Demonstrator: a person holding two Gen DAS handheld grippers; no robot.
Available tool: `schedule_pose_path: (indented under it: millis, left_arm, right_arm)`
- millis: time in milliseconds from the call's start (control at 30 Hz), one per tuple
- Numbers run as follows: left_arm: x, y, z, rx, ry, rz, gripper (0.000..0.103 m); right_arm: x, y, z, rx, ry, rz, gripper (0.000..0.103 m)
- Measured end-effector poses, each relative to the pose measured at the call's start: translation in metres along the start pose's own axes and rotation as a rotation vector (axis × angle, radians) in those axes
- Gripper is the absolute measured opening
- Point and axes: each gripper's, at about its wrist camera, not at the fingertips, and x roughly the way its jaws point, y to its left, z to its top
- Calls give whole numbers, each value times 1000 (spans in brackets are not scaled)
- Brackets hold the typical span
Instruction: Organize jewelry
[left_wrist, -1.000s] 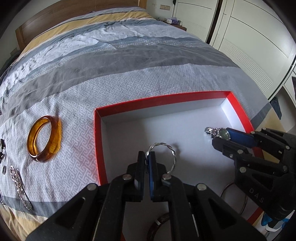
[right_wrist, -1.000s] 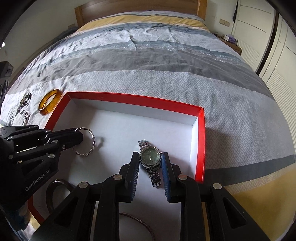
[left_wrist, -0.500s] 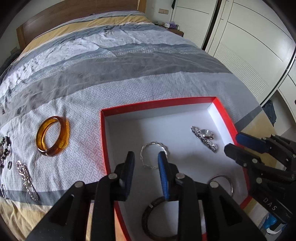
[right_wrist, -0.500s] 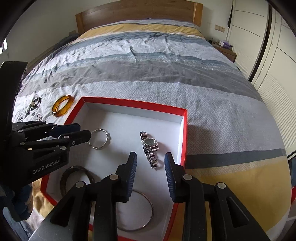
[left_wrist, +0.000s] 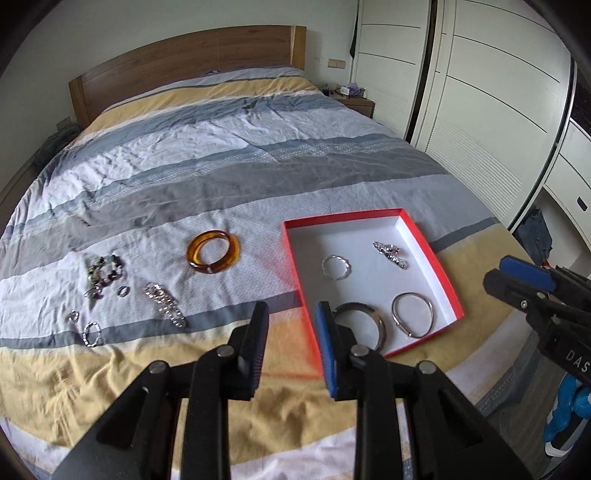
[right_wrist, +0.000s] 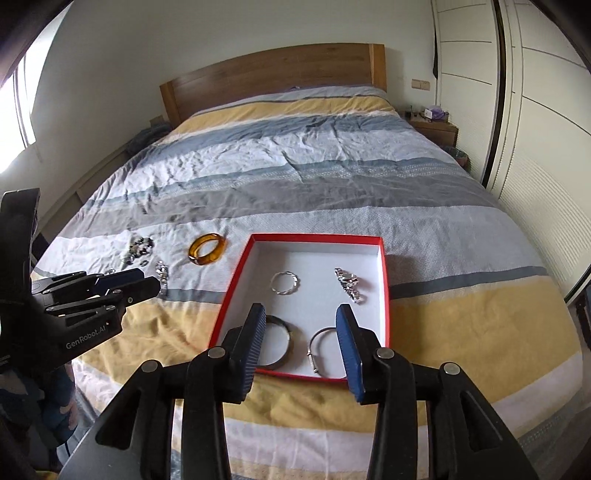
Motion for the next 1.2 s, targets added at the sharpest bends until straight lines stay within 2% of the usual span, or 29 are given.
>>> schedule_pose_path:
  millis: [200, 600, 733, 900, 1200]
  left_arm:
    - [-49, 21, -27, -46, -30, 44, 30]
    - [-127, 77, -81, -169, -109, 100, 30]
    - [-154, 96, -99, -208, -158, 153, 30]
    - [-184, 121, -122, -247, -188, 238, 30]
    - [-236, 168, -158, -362, -237, 310, 30]
  right_arm:
    - [-40, 35, -19, 0, -37, 39, 43]
    - [-100, 109, -45, -62, -110, 82, 45]
    - [-119, 130, -53, -77, -147, 95, 50]
    - [-137, 154, -65, -113, -169, 115, 51]
    - [-170, 174, -79, -152, -240, 147, 55]
